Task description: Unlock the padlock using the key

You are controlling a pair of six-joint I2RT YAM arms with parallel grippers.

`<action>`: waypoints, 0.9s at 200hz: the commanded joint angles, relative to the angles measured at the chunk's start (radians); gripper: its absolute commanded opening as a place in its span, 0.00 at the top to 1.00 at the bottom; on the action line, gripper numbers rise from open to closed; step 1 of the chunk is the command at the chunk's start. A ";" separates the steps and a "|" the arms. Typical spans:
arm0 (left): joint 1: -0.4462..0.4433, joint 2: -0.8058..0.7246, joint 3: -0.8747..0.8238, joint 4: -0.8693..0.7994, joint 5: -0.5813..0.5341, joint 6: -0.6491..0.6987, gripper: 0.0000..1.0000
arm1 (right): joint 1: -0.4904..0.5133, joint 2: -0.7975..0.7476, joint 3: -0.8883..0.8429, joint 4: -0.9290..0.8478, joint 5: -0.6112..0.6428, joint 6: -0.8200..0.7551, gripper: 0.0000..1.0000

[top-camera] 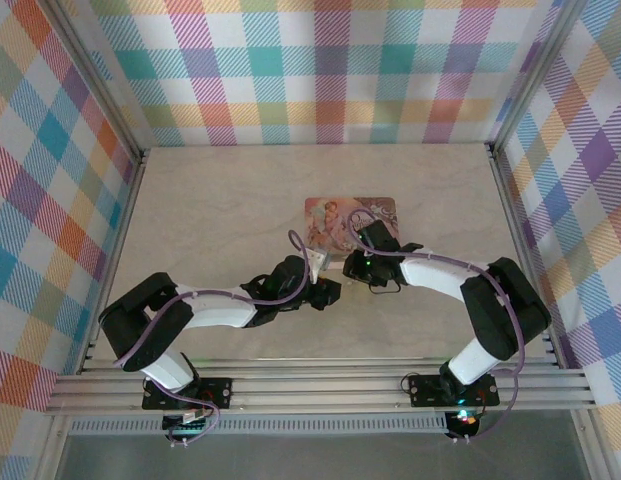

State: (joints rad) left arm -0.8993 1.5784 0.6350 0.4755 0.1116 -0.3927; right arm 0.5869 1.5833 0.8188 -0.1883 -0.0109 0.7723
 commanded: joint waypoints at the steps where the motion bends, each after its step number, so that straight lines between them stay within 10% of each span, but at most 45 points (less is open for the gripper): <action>1: 0.017 -0.032 -0.027 -0.002 -0.011 0.005 0.67 | 0.008 -0.012 -0.036 0.047 -0.003 -0.042 0.75; 63: 0.037 -0.053 -0.082 0.049 -0.025 -0.030 0.67 | 0.005 -0.114 -0.099 0.125 -0.096 -0.122 1.00; 180: 0.093 -0.187 -0.123 0.060 0.043 -0.104 0.65 | -0.021 -0.286 -0.128 -0.085 -0.091 0.116 1.00</action>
State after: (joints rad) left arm -0.8146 1.4391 0.5140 0.5541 0.1490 -0.4942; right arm 0.5743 1.3357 0.6735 -0.2218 -0.1097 0.7628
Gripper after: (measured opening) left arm 0.348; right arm 0.060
